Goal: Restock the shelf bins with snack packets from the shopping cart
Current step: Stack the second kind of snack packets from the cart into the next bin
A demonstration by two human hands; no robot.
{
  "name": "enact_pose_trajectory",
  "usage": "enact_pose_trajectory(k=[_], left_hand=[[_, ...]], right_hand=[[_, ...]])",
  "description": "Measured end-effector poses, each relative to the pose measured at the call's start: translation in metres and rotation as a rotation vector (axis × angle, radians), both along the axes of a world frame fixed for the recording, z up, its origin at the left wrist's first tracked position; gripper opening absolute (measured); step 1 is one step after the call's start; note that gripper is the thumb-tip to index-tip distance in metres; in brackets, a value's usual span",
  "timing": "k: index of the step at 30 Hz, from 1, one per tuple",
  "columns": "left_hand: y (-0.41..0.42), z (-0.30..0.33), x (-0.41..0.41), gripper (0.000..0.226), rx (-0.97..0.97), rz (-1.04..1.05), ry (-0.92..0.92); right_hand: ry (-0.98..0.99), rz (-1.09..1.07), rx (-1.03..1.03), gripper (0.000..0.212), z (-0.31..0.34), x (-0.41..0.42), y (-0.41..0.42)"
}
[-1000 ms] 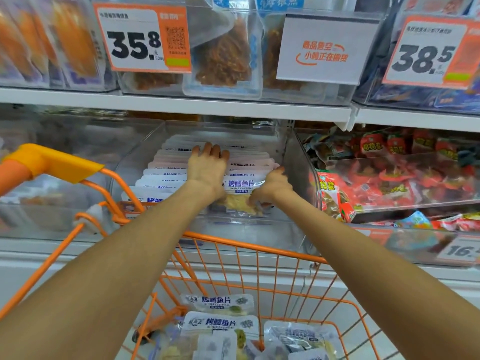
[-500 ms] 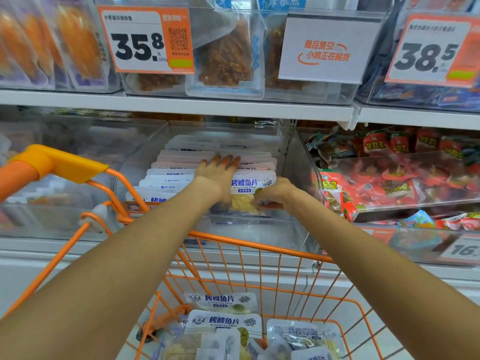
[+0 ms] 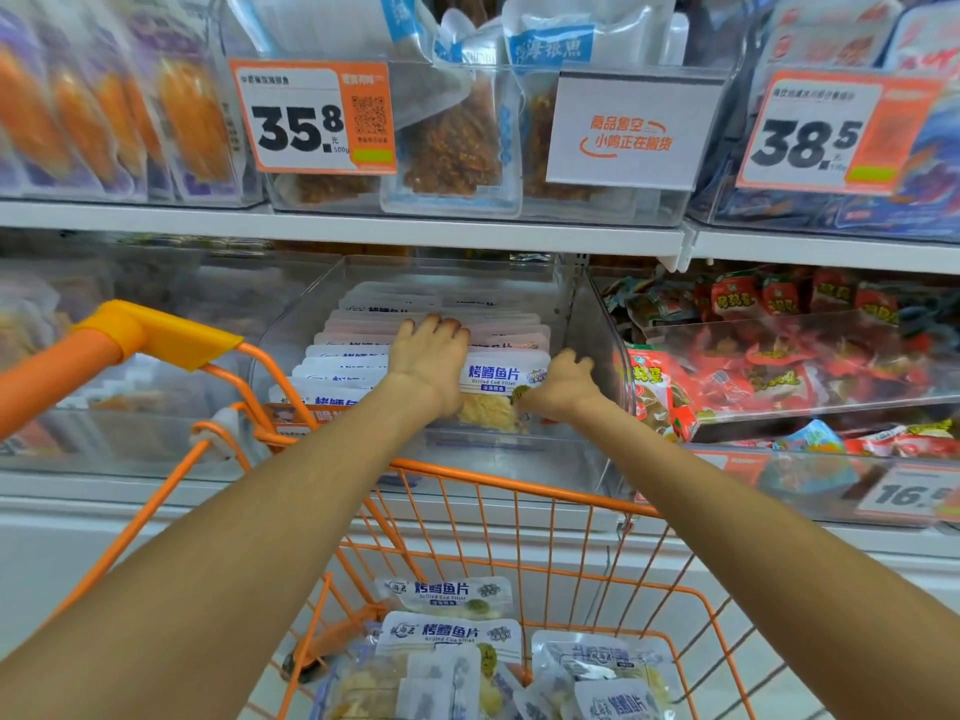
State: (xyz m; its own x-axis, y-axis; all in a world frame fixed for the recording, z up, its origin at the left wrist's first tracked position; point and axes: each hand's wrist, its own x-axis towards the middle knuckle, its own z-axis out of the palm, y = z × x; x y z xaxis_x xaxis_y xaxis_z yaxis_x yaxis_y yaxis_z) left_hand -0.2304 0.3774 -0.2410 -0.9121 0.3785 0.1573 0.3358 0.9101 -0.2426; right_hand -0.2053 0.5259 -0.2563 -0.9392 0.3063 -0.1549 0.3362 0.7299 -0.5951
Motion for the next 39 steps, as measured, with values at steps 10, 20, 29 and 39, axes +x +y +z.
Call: enact_pose_trajectory(k=[10, 20, 29, 39], left_hand=[[-0.009, 0.033, 0.059, 0.054, 0.298, 0.026, 0.113], [-0.049, 0.004, 0.174, 0.018, 0.713, 0.167, -0.178], [-0.054, -0.047, 0.213, 0.011, 0.041, 0.143, -0.703], [-0.015, -0.066, 0.212, 0.037, 0.755, 0.230, -1.310]], right_hand=[[0.224, 0.081, 0.049, 0.072, 0.032, 0.050, -0.003], [0.306, 0.556, -0.108, 0.015, 0.017, 0.168, 0.005], [-0.898, 0.601, 0.376, 0.096, -0.032, 0.193, 0.007], [-0.682, 0.412, -0.183, 0.005, -0.040, 0.195, 0.003]])
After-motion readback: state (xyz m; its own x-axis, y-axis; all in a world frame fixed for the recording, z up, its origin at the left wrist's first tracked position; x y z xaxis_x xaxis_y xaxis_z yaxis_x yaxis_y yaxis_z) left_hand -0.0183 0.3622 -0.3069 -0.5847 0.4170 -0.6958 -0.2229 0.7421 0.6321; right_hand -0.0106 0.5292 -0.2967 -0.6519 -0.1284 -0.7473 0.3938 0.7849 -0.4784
